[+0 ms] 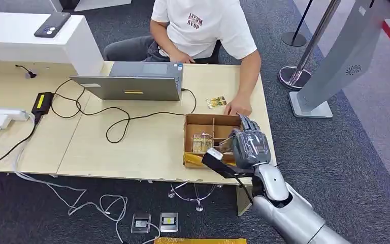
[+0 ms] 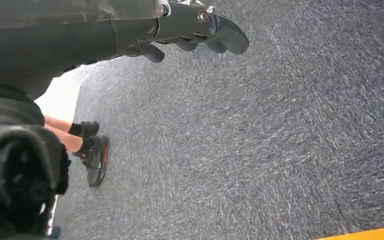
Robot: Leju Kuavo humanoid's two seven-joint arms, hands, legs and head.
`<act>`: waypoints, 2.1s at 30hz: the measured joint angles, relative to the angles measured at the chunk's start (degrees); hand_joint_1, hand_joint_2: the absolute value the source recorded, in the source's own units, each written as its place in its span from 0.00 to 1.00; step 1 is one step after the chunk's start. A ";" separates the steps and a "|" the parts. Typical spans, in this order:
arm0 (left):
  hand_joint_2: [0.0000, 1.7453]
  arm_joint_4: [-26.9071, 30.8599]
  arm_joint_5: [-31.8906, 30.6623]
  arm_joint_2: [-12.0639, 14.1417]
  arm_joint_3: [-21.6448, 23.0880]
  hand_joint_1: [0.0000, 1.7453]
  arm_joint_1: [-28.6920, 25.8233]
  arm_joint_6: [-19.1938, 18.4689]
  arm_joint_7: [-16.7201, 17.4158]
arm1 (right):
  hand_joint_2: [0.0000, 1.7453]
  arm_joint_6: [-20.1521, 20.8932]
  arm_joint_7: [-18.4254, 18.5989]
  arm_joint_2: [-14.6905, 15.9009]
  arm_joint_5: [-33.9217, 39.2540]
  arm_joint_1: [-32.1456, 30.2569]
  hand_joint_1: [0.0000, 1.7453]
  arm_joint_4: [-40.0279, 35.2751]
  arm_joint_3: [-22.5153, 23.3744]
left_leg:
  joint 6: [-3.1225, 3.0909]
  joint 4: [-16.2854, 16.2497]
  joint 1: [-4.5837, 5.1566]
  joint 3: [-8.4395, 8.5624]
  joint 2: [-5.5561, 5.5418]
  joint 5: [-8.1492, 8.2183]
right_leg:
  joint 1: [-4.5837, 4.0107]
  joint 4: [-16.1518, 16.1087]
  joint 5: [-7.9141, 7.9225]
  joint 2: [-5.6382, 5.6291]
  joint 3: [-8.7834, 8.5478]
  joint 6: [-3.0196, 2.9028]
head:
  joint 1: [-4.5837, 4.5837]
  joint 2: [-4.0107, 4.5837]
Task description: Pass the card to the sensor for recognition and then transmit it.
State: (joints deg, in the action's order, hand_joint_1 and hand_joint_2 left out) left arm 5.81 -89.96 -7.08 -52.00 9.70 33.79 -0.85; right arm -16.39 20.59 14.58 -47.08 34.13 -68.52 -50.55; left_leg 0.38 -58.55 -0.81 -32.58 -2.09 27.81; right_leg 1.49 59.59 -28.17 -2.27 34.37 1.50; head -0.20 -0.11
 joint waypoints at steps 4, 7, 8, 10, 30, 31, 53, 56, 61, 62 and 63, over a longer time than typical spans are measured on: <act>0.00 0.00 0.00 -0.07 0.04 0.00 -0.01 0.04 0.17 | 1.00 -1.00 0.39 -0.35 0.33 1.87 1.00 0.02 0.81 | 0.00 0.00 0.00 -0.01 -0.02 0.00 | 0.00 0.00 0.01 0.01 -0.01 0.00 | -0.02 -0.02; 0.00 0.00 0.00 -0.09 0.07 0.00 0.05 0.04 0.22 | 1.00 -1.73 0.41 -0.61 1.24 3.58 1.00 0.22 1.40 | 0.00 0.00 0.00 0.00 -0.01 0.00 | 0.00 0.00 0.01 0.01 0.00 0.00 | -0.02 -0.02; 0.00 0.00 0.00 -0.09 0.09 0.00 0.06 0.04 0.22 | 1.00 -1.79 0.41 -0.63 1.51 4.16 1.00 0.37 1.55 | 0.00 0.00 0.00 0.00 -0.01 0.00 | 0.00 0.00 0.01 0.01 -0.01 0.00 | 0.00 -0.02; 0.00 0.00 0.00 -0.11 0.09 0.00 0.05 0.04 0.26 | 1.00 -1.92 0.39 -0.79 1.57 4.76 1.00 0.52 1.92 | 0.00 0.00 0.00 0.00 -0.01 0.00 | 0.00 0.00 0.00 0.01 -0.01 0.00 | 0.00 -0.02; 0.00 0.00 0.00 -0.42 0.96 0.00 0.24 -0.41 1.20 | 1.00 -2.95 -0.77 -3.25 3.63 11.20 1.00 5.26 3.10 | 0.00 0.00 0.00 -0.04 -0.01 -0.01 | 0.00 0.01 0.02 0.00 0.01 0.00 | -0.02 -0.02; 0.00 0.00 0.00 -0.42 1.29 0.00 0.30 -0.61 1.38 | 1.00 -2.78 -0.77 -3.60 3.52 12.43 1.00 5.86 3.10 | 0.00 0.00 0.00 -0.03 -0.01 -0.01 | 0.00 0.01 0.02 0.01 0.00 0.00 | -0.02 0.00; 0.00 0.00 0.35 -0.55 3.23 0.00 0.33 -0.72 0.72 | 1.00 -0.15 -1.09 -13.90 3.52 29.06 0.00 25.34 0.15 | 0.03 0.00 -0.05 -0.11 -0.09 -0.04 | -0.04 0.02 0.03 0.03 0.07 -0.01 | -0.02 -0.02; 0.00 0.00 0.02 -0.52 3.28 0.00 0.36 -0.92 0.72 | 1.00 -0.83 -1.25 -14.38 4.35 29.14 0.00 28.23 -0.59 | 0.03 0.00 -0.04 -0.11 -0.09 -0.04 | -0.03 0.00 0.03 0.03 0.07 -0.01 | -0.02 -0.02; 0.00 0.00 0.02 -0.52 3.91 0.00 0.41 -1.38 0.79 | 1.00 -1.92 -0.74 -14.27 5.18 29.12 0.00 30.40 -1.38 | 0.03 -0.01 -0.03 -0.09 -0.04 -0.04 | -0.02 0.00 0.03 0.01 0.07 0.00 | 0.00 -0.02; 0.00 0.00 0.00 -0.52 4.18 0.00 0.42 -1.40 0.83 | 1.00 -2.16 -0.52 -14.23 5.40 29.10 0.00 30.67 -1.49 | 0.03 -0.01 -0.03 -0.09 -0.04 -0.04 | -0.02 0.00 0.03 0.01 0.08 0.00 | 0.00 -0.02; 0.00 0.00 0.00 -0.52 4.28 0.00 0.42 -1.42 0.90 | 1.00 -2.38 -0.35 -14.16 5.60 29.09 0.00 30.80 -1.64 | 0.03 -0.02 -0.03 -0.08 -0.04 -0.04 | -0.02 0.00 0.03 0.01 0.08 0.00 | 0.00 -0.02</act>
State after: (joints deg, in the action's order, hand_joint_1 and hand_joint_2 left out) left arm 5.81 -89.96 -7.61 -47.71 10.12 32.37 0.04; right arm -18.78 20.24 0.42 -41.48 63.22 -37.72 -52.20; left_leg 0.40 -58.56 -0.84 -32.66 -2.12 27.77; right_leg 1.47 59.59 -28.14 -2.26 34.45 1.50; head -0.20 -0.13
